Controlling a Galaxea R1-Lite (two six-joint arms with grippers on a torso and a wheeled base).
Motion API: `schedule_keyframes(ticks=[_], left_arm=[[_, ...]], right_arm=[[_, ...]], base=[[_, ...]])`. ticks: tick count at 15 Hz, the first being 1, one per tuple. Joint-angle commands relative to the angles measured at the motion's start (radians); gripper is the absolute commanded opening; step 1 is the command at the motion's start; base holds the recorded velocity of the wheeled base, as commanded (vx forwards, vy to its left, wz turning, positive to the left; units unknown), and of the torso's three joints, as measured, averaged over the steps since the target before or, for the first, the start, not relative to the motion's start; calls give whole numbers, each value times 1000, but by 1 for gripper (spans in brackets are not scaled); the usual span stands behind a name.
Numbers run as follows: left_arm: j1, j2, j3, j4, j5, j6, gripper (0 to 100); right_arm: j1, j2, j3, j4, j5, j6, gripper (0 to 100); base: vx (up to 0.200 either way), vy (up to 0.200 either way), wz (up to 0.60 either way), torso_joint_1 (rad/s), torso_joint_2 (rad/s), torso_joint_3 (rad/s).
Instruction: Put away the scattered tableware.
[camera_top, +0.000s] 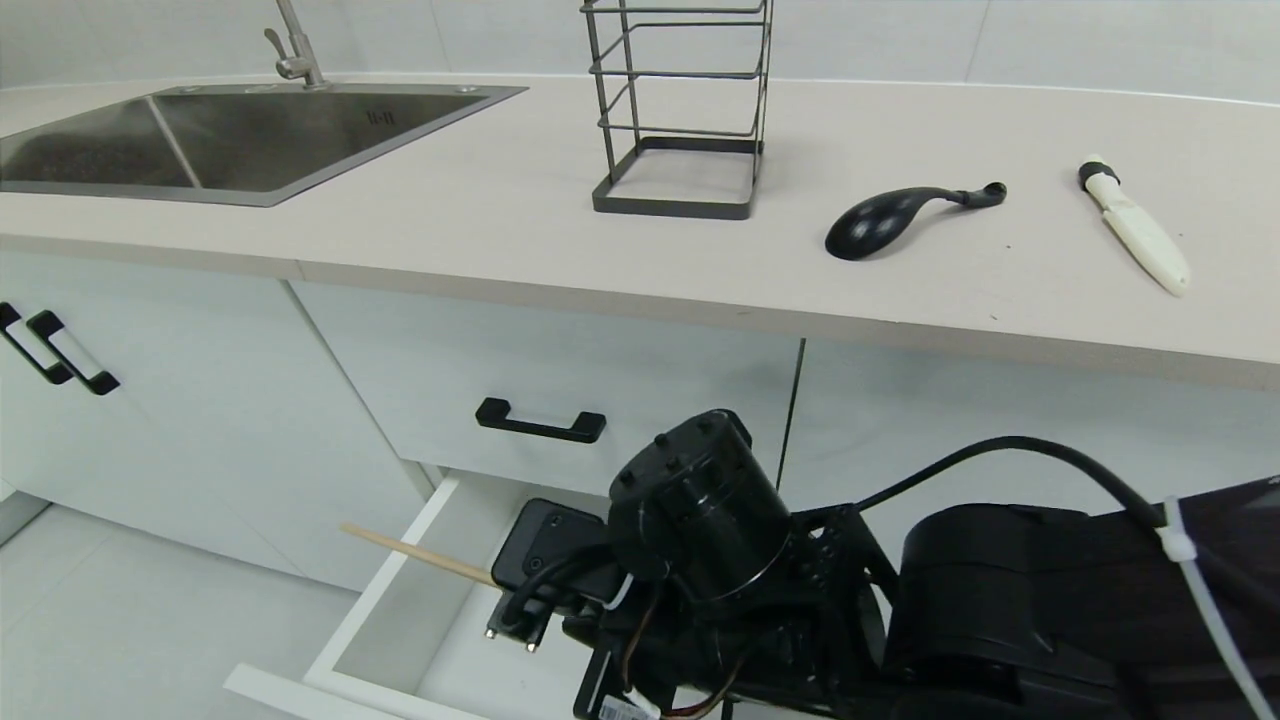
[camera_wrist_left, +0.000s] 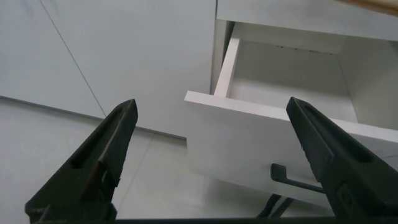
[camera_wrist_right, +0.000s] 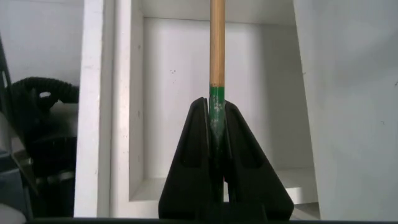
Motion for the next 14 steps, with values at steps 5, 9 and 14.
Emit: schedule_keyframes(ticks=[5,9,14], left_arm=[[0,0,0,0,1,0,100],[0,0,0,0,1,0,100],[0,0,0,0,1,0,100]], right_arm=[[-1,68,-54,60,-69,279,0],[0,74,-46,85,-143,373,0],[-6,169,-137,81,-146,356,0]], base=[[0,0,0,0,0,0],[0,0,0,0,0,0],[0,0,0,0,0,0]])
